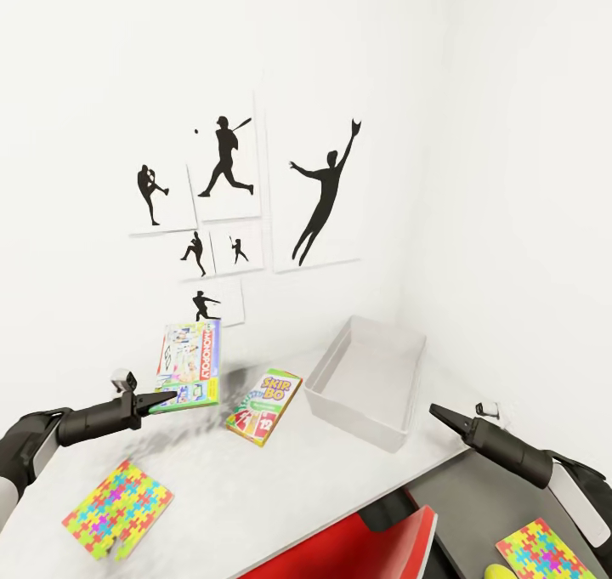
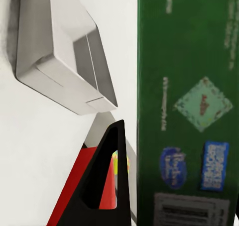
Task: Put all the toys in the child's room - the three board games (two on the bed and one on the table), the two jigsaw puzzles on the table, and the tennis ball on the table - inside the toy box on the table in the child's room.
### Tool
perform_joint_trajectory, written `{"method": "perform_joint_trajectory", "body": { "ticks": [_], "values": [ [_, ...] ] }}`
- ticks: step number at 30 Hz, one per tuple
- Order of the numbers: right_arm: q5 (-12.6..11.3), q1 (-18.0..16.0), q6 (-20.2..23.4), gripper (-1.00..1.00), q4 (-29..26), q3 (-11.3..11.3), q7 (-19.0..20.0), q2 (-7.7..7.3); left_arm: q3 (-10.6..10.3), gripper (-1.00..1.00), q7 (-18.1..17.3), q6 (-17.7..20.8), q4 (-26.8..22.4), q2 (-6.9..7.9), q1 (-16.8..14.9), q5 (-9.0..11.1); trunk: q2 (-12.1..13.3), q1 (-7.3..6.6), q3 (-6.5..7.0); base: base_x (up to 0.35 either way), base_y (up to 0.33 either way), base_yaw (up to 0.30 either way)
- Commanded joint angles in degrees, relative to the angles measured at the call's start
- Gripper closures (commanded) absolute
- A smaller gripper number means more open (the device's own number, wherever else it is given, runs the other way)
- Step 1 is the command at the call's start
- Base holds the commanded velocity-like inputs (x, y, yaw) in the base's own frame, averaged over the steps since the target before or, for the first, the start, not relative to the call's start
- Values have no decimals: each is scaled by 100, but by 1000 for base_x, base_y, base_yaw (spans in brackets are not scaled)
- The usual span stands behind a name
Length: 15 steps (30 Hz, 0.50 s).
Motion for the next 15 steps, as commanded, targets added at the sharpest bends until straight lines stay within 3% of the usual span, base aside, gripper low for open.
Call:
{"method": "perform_joint_trajectory", "body": {
  "ticks": [1,15],
  "values": [
    [-33,-5,49,-100,0,2,5,-2,1,100,-23,61,-1,2,-5,-4,-13,4,-14,0,0,0],
    [-33,-5,49,-100,0,2,8,-2,3,100,-23,58,3,9,-5,-6,-13,4,-14,1,0,0]
  ]
}}
